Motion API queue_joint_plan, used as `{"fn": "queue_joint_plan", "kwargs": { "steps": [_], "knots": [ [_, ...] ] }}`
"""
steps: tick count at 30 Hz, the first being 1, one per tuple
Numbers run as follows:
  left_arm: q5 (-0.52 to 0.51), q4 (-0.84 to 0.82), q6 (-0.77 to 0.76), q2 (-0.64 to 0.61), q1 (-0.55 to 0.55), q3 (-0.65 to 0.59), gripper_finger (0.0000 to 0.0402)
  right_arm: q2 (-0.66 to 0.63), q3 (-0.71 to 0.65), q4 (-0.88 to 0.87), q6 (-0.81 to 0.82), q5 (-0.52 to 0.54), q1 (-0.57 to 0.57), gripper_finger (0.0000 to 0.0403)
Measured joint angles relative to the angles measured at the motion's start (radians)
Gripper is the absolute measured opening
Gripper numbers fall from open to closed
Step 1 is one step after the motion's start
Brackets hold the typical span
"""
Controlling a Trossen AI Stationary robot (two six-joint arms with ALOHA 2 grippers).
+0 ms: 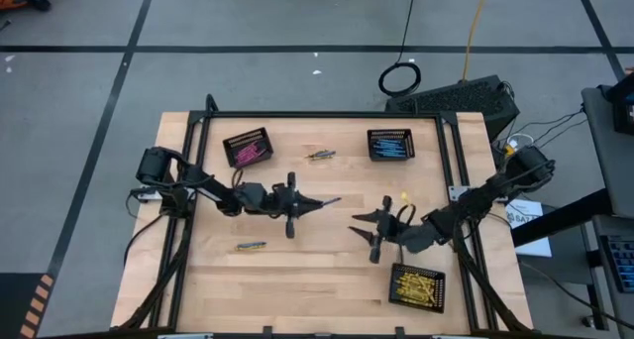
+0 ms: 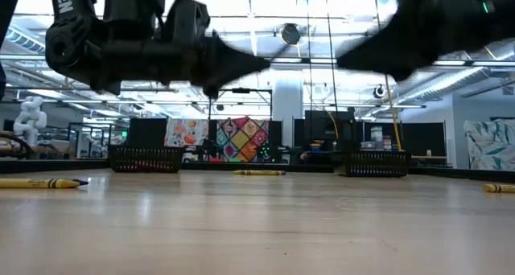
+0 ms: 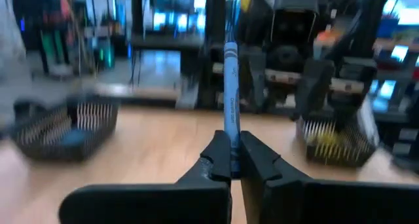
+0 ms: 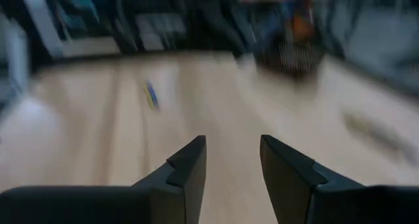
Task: Sort crayons
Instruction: Put the blue crayon into the top right black bin
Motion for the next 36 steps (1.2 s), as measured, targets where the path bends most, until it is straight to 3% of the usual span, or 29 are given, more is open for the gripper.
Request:
{"fn": "queue_joint_plan", "kwargs": {
  "steps": [5,8,12,16,18,27,36],
  "knots": [
    [0.008,0.154,0.035,-0.001,-0.027,0.009,0.0003,0.010,0.000,0.392,-0.359,-0.105,-0.043,0.0164],
    [0.021,0.230,0.051,-0.001,-0.042,0.009,0.0003,0.010,0.000,0.518,-0.424,-0.122,-0.068,0.0194],
    [0.036,0.255,0.055,-0.002,-0.061,0.018,0.0003,0.011,0.009,0.528,-0.349,-0.128,-0.113,0.0220],
    [0.037,0.247,0.074,-0.003,-0.077,0.039,0.0002,0.018,0.070,0.445,-0.337,-0.272,-0.147,0.0221],
    [0.037,0.220,0.099,-0.004,-0.081,0.052,0.0002,0.025,0.115,0.391,-0.370,-0.316,-0.154,0.0216],
    [0.037,0.188,0.106,-0.004,-0.084,0.072,0.0002,0.033,0.228,0.264,-0.424,-0.308,-0.158,0.0174],
    [0.041,0.186,0.105,-0.004,-0.085,0.072,0.0003,0.033,0.229,0.251,-0.451,-0.305,-0.156,0.0055]
  ]
}}
